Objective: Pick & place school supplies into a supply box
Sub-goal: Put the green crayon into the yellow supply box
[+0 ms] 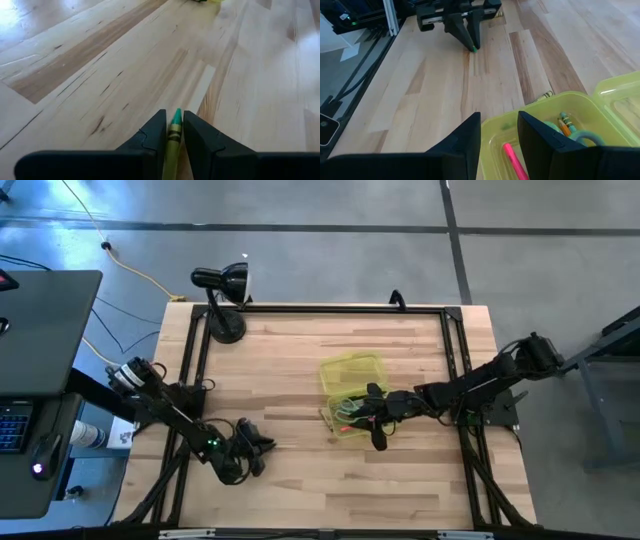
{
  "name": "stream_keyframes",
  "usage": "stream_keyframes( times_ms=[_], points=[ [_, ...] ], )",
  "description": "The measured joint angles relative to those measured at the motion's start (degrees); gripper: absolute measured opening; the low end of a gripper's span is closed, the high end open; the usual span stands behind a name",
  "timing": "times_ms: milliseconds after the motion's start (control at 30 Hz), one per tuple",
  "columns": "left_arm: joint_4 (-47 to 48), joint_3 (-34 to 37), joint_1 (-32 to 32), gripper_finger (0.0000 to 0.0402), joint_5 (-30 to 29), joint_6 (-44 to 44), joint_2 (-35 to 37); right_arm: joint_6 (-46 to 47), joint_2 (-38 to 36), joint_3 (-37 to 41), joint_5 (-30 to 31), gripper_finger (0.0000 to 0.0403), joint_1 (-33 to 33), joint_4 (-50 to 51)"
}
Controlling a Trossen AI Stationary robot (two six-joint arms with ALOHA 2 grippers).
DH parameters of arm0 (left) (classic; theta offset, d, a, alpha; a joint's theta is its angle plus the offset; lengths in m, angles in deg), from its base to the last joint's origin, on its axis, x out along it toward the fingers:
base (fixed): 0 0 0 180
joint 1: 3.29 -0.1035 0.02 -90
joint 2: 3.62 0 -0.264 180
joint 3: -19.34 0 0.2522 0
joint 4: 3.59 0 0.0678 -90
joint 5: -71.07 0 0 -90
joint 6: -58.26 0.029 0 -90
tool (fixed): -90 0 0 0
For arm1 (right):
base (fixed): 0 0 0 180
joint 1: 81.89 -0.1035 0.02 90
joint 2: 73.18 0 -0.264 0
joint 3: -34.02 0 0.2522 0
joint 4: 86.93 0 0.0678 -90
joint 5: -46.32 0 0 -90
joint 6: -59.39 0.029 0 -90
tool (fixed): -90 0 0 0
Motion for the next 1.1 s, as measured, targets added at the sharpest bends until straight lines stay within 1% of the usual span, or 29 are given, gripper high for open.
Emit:
stream_keyframes(
  times_ms=[233,433,567,867,1100],
  points=[
    [0.9,0.0,2.7,0.0101,-1.7,-2.5,-0.7,0.0,0.0,0.0,0.0,0.0107,0.0,0.1],
    [1.7,0.0,2.8,0.0101,-1.6,-4.5,-1.0,0.0,0.0,0.0,0.0,0.0107,0.0,0.2],
    [3.0,0.0,2.8,0.0101,-1.9,-4.5,-1.3,0.0,0.0,0.0,0.0,0.0107,0.0,0.2],
    [2.2,-0.8,3.1,0.0101,-7.1,-3.8,-5.5,0.2,0.0,0.0,0.0,0.0107,0.0,0.2],
    [2.3,-0.8,3.1,0.0101,-8.1,-1.4,-5.7,0.0,0.0,0.0,0.1,0.0107,0.0,0.2]
  ],
)
